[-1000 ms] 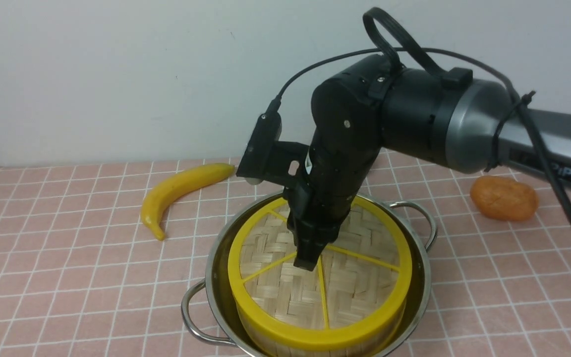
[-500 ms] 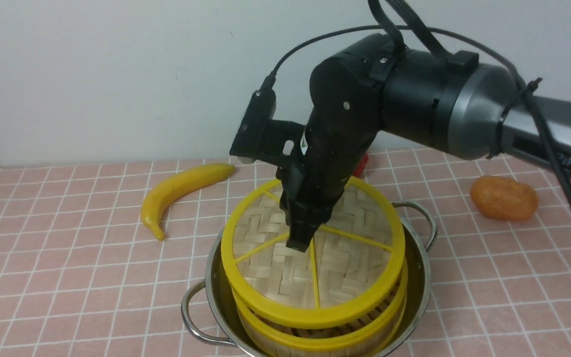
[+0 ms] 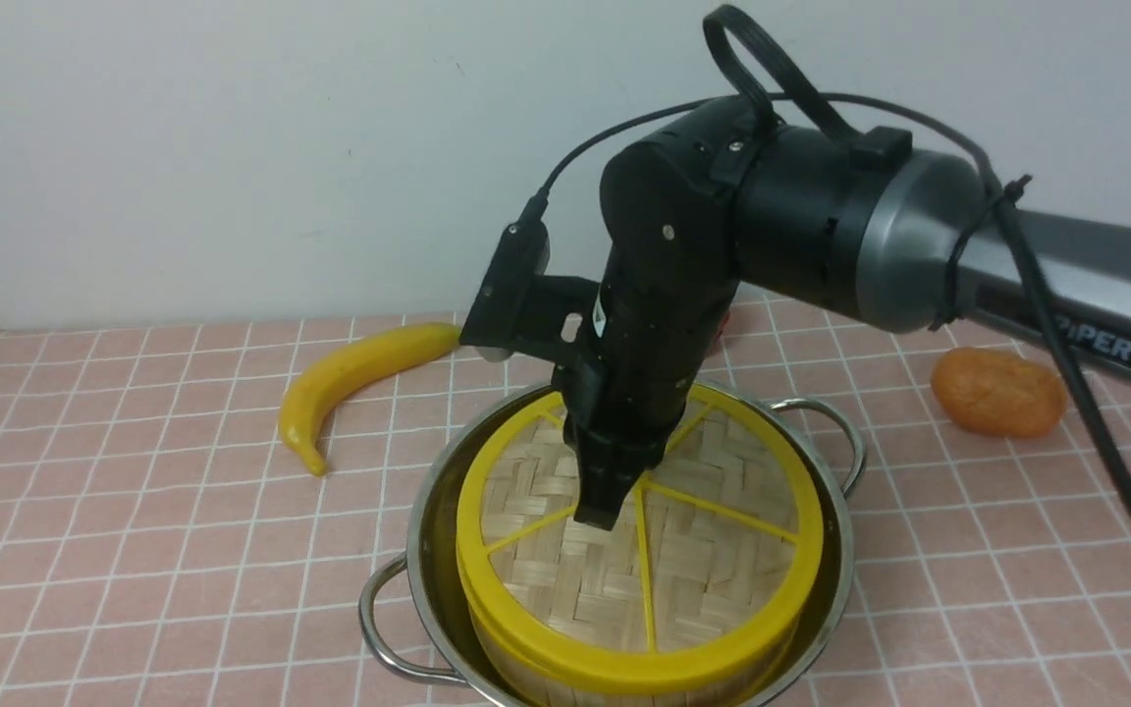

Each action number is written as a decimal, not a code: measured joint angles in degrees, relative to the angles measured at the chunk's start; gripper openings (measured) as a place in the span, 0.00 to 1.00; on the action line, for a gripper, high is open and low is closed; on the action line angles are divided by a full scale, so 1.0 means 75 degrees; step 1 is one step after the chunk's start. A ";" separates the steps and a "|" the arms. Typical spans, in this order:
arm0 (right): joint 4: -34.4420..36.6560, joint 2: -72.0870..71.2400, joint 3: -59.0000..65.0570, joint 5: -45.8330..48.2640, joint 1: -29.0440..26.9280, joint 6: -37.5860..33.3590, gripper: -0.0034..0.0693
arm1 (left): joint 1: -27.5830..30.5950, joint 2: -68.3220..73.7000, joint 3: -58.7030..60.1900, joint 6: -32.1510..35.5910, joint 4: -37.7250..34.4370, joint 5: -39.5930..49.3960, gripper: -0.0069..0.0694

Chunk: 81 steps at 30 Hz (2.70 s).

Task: Place the steamer in the pot on the pink tablecloth, and put the lid on the steamer.
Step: 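Place the bamboo steamer lid onto the steamer basket in the pot with the right gripper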

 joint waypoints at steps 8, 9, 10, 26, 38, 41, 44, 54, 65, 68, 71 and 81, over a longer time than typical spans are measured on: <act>0.0062 0.0026 0.0003 -0.0259 -0.0021 -0.0145 0.04 | 0.0000 0.0000 0.0000 0.0000 0.0000 0.0000 0.41; 0.0072 0.0026 0.0003 -0.0261 -0.0021 -0.0179 0.04 | 0.0000 0.0000 0.0000 0.0000 0.0000 0.0000 0.41; 0.0083 0.0026 0.0003 -0.0261 -0.0021 -0.0208 0.04 | 0.0000 0.0000 0.0000 0.0000 0.0000 0.0000 0.41; -0.0007 -0.0261 -0.0425 0.0315 -0.0021 0.0211 0.33 | 0.0000 0.0000 0.0000 0.0000 0.0000 0.0000 0.41; -0.0384 -0.0067 -0.0443 0.0330 -0.0171 0.1225 0.55 | 0.0000 0.0000 0.0000 0.0000 0.0000 0.0000 0.41; -0.0316 0.0052 -0.0443 0.0339 -0.0380 0.1355 0.49 | 0.0000 0.0000 0.0000 0.0000 0.0000 0.0000 0.41; -0.0143 0.0075 -0.0443 0.0342 -0.0484 0.1427 0.46 | 0.0000 0.0000 0.0000 0.0000 0.0000 0.0000 0.41; 0.0597 0.0062 -0.0443 0.0351 -0.0507 0.1658 0.42 | 0.0000 0.0000 0.0000 0.0000 0.0000 0.0000 0.41; 0.0811 -0.0635 0.0060 0.0322 -0.0507 0.2931 0.47 | 0.0000 0.0000 0.0000 0.0000 0.0000 0.0000 0.41; 0.0811 -0.0635 0.0597 0.0357 -0.0507 0.2990 0.48 | 0.0000 0.0000 0.0000 0.0000 0.0000 0.0000 0.41; 0.0831 -0.0619 0.0804 0.0373 -0.0507 0.2990 0.48 | 0.0000 0.0000 0.0000 0.0000 0.0000 0.0000 0.41; 0.0764 -0.0512 0.0810 0.0373 -0.0507 0.2696 0.48 | 0.0000 0.0000 0.0000 0.0000 0.0000 0.0000 0.41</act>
